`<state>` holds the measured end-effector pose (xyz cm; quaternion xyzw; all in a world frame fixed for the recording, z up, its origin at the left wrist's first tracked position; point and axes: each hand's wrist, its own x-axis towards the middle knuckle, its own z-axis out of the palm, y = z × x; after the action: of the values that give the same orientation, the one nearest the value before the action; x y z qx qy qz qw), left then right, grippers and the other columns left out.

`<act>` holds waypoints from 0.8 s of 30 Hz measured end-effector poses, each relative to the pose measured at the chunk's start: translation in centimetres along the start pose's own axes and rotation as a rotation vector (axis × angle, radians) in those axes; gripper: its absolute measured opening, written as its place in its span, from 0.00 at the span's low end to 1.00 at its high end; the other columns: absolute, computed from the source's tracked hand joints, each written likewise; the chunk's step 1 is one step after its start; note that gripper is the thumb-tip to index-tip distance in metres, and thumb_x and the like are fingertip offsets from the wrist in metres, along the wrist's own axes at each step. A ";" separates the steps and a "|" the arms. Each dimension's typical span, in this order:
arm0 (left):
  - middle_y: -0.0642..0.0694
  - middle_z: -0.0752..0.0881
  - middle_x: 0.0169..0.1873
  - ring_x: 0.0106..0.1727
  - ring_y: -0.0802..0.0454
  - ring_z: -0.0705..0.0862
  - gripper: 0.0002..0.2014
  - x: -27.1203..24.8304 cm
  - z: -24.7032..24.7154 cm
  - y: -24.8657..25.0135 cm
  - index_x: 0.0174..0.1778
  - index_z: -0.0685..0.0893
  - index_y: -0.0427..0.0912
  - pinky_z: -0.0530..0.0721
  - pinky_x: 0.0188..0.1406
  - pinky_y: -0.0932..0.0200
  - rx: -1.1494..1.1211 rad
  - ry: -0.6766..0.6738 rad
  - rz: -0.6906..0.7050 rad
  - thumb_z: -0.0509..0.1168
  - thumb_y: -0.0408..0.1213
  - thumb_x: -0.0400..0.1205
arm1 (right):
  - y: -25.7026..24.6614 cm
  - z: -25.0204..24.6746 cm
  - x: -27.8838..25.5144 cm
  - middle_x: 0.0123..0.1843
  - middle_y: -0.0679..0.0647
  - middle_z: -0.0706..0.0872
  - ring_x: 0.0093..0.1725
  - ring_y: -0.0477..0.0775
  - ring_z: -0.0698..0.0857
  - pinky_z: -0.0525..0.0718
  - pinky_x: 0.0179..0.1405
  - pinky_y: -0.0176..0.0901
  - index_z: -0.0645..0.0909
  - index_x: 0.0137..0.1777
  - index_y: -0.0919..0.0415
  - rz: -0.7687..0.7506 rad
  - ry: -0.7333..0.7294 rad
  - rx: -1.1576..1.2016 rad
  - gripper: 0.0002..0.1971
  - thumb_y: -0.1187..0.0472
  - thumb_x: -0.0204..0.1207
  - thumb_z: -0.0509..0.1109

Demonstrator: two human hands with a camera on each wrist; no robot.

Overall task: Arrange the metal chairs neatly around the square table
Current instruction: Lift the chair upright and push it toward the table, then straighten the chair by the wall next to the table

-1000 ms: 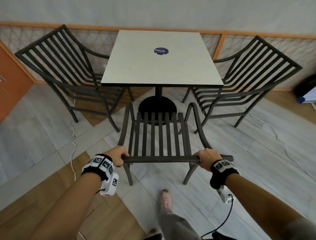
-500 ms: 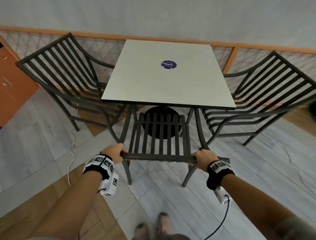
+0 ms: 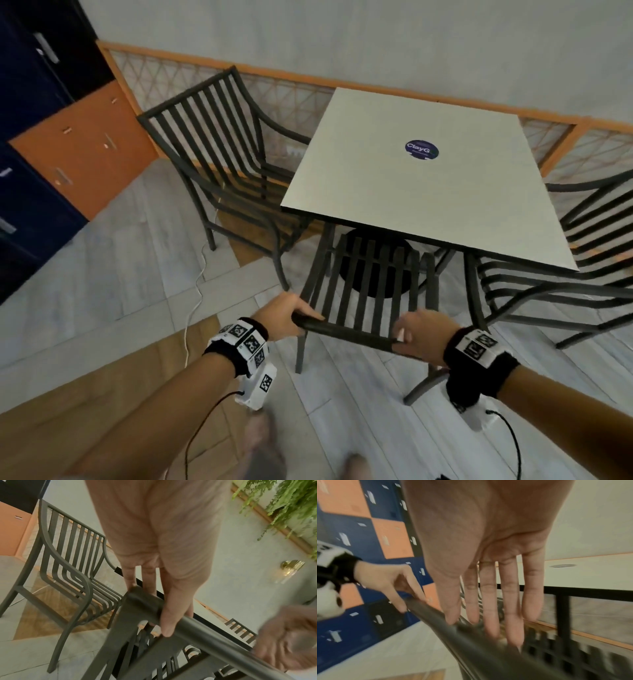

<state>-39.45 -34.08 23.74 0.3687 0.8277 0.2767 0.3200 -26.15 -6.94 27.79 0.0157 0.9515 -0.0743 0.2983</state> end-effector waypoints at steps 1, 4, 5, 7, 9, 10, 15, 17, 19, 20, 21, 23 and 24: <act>0.57 0.91 0.46 0.45 0.65 0.86 0.18 -0.3 -0.8 -0.9 0.58 0.89 0.53 0.79 0.51 0.71 -0.007 0.000 0.024 0.72 0.31 0.74 | -1.7 -1.6 1.4 0.50 0.47 0.87 0.49 0.51 0.86 0.87 0.52 0.51 0.83 0.53 0.44 -0.046 0.000 0.015 0.13 0.41 0.74 0.66; 0.55 0.91 0.52 0.51 0.64 0.85 0.14 -0.7 -4.1 -4.7 0.54 0.91 0.53 0.80 0.57 0.66 -0.006 -0.003 0.021 0.76 0.37 0.72 | -7.2 -6.5 6.5 0.46 0.45 0.89 0.45 0.49 0.86 0.88 0.49 0.50 0.85 0.49 0.45 -0.146 0.026 0.092 0.10 0.43 0.74 0.67; 0.56 0.90 0.52 0.51 0.65 0.84 0.13 -0.7 -5.7 -6.5 0.52 0.91 0.53 0.82 0.58 0.63 -0.009 -0.005 0.001 0.76 0.38 0.72 | -9.1 -8.0 8.5 0.44 0.45 0.89 0.44 0.48 0.87 0.88 0.48 0.50 0.86 0.47 0.46 -0.168 0.046 0.118 0.10 0.44 0.74 0.68; 0.56 0.90 0.52 0.52 0.64 0.85 0.12 -0.6 -9.5 -10.5 0.50 0.91 0.54 0.85 0.60 0.57 0.020 0.007 -0.029 0.76 0.38 0.72 | -13.0 -10.5 12.5 0.41 0.47 0.89 0.43 0.50 0.87 0.87 0.48 0.50 0.87 0.46 0.48 -0.182 0.103 0.174 0.09 0.46 0.73 0.70; 0.53 0.90 0.52 0.53 0.58 0.86 0.11 -0.3 -13.9 -14.4 0.50 0.91 0.52 0.85 0.60 0.51 0.093 0.046 -0.070 0.74 0.36 0.73 | -16.4 -12.5 16.6 0.38 0.48 0.88 0.43 0.52 0.87 0.87 0.50 0.48 0.88 0.46 0.49 -0.170 0.148 0.217 0.08 0.48 0.73 0.71; 0.51 0.90 0.53 0.54 0.56 0.86 0.11 -0.2 -16.2 -16.2 0.50 0.91 0.51 0.85 0.61 0.49 0.133 0.068 -0.100 0.73 0.35 0.73 | -18.0 -13.3 18.5 0.36 0.48 0.87 0.42 0.52 0.87 0.86 0.49 0.46 0.88 0.45 0.50 -0.161 0.155 0.237 0.08 0.49 0.73 0.71; 0.46 0.89 0.58 0.57 0.45 0.87 0.13 1.7 -26.0 -23.8 0.56 0.89 0.46 0.83 0.63 0.50 0.303 0.213 -0.227 0.68 0.32 0.77 | -24.0 -15.9 28.7 0.35 0.51 0.92 0.29 0.40 0.87 0.84 0.35 0.33 0.88 0.41 0.52 -0.146 0.073 0.369 0.07 0.55 0.74 0.69; 0.46 0.89 0.60 0.59 0.43 0.86 0.15 3.4 -28.9 -26.3 0.59 0.87 0.46 0.82 0.63 0.50 0.382 0.245 -0.279 0.67 0.32 0.78 | -25.4 -16.4 33.1 0.36 0.51 0.90 0.35 0.49 0.89 0.88 0.41 0.42 0.86 0.35 0.51 -0.123 0.050 0.418 0.07 0.56 0.74 0.69; 0.47 0.88 0.62 0.62 0.43 0.85 0.16 5.9 -31.1 -29.0 0.62 0.85 0.49 0.79 0.67 0.48 0.457 0.237 -0.343 0.65 0.34 0.79 | -26.3 -17.0 37.5 0.35 0.49 0.85 0.40 0.53 0.87 0.87 0.50 0.47 0.85 0.38 0.51 -0.100 0.047 0.423 0.05 0.56 0.74 0.71; 0.47 0.88 0.62 0.64 0.43 0.84 0.17 7.2 -32.0 -30.3 0.63 0.84 0.50 0.77 0.68 0.47 0.501 0.211 -0.380 0.64 0.34 0.78 | -26.6 -17.2 39.8 0.36 0.50 0.83 0.43 0.55 0.86 0.86 0.51 0.48 0.86 0.44 0.54 -0.090 0.054 0.417 0.05 0.55 0.75 0.71; 0.46 0.87 0.62 0.64 0.43 0.83 0.18 8.6 -32.8 -31.5 0.63 0.83 0.50 0.74 0.68 0.45 0.543 0.181 -0.413 0.63 0.33 0.78 | -26.8 -17.4 42.3 0.40 0.52 0.83 0.46 0.57 0.86 0.84 0.51 0.48 0.85 0.50 0.56 -0.072 0.055 0.414 0.08 0.55 0.75 0.71; 0.42 0.87 0.60 0.64 0.41 0.82 0.18 11.6 -34.6 -33.7 0.62 0.81 0.47 0.72 0.66 0.44 0.613 0.146 -0.460 0.61 0.31 0.77 | -26.8 -17.6 47.4 0.48 0.57 0.86 0.50 0.61 0.86 0.82 0.46 0.46 0.82 0.57 0.56 -0.038 0.063 0.404 0.13 0.55 0.75 0.70; 0.41 0.87 0.59 0.63 0.41 0.82 0.17 13.2 -35.4 -34.7 0.62 0.81 0.45 0.73 0.65 0.45 0.650 0.149 -0.464 0.61 0.31 0.78 | -26.7 -17.6 50.0 0.53 0.59 0.87 0.51 0.63 0.86 0.83 0.46 0.47 0.81 0.58 0.56 -0.031 0.072 0.394 0.13 0.56 0.75 0.69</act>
<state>-87.37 -51.55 18.09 0.2328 0.9543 -0.0529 0.1800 -79.17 -31.36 17.14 0.0615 0.9288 -0.2630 0.2538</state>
